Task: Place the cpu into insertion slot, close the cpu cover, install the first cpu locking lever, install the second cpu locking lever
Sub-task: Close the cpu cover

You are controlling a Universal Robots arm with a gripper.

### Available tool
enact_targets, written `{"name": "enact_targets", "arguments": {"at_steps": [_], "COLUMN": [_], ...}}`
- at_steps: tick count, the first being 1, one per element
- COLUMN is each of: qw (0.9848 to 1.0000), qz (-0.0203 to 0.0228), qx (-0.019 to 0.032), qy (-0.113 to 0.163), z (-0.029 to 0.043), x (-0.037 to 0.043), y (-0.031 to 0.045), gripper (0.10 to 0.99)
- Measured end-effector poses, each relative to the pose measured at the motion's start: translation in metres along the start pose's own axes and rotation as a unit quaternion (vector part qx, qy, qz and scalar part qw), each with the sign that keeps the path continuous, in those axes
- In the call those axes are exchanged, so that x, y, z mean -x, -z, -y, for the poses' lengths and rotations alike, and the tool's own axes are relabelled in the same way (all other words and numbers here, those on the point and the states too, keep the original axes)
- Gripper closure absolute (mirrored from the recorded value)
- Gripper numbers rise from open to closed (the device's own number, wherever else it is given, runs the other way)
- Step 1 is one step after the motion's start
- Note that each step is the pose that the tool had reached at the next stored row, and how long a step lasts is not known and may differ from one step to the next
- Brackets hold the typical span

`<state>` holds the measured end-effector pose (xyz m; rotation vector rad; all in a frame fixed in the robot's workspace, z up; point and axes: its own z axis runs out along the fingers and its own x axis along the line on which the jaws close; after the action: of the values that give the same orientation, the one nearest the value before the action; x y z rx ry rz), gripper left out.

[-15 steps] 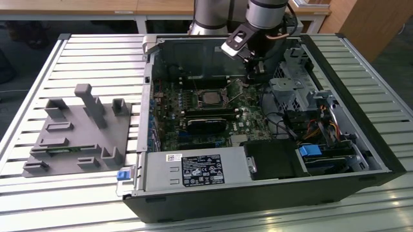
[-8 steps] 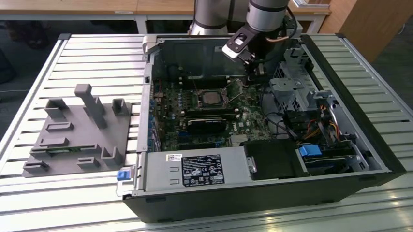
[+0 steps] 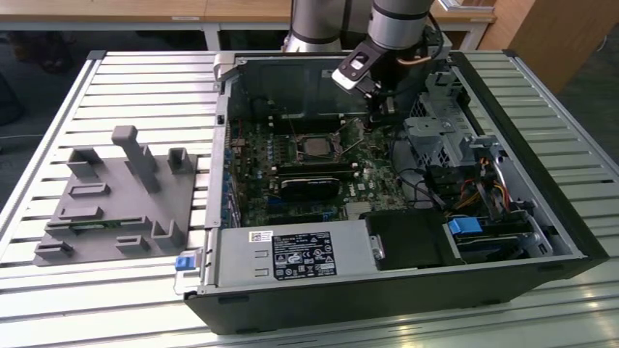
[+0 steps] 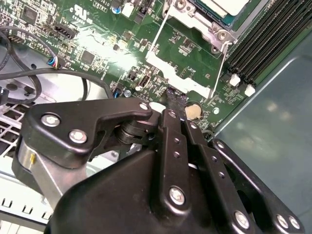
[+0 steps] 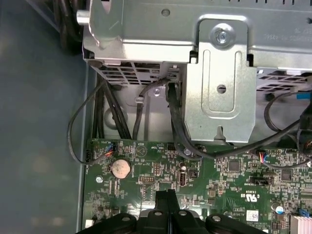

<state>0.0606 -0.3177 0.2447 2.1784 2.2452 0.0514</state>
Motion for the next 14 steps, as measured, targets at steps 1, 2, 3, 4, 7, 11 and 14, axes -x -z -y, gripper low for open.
{"name": "enact_targets", "arguments": {"at_steps": [1,2,3,4,7,11,14], "qw": [1.0000,1.0000,1.0000,1.0000,1.0000,1.0000,1.0000], "qz": [0.0000,0.0000,-0.0001,0.0000,-0.0001,0.0000,0.0000], "qx": [0.0000,0.0000,0.0000,0.0000,0.0000,0.0000,0.0000], "qy": [0.000,0.000,0.000,0.000,0.000,0.000,0.000], "z": [0.0010,0.0024,0.0036,0.0051,0.0096,0.0166,0.0231], "x": [-0.0001,-0.0001,-0.0001,-0.0002,-0.0003,-0.0005,-0.0007], "y": [-0.0001,-0.0002,-0.0003,-0.0003,-0.0005,-0.0007,-0.0008], "gripper": [0.980,0.980,0.980,0.980,0.980,0.980,0.980]}}
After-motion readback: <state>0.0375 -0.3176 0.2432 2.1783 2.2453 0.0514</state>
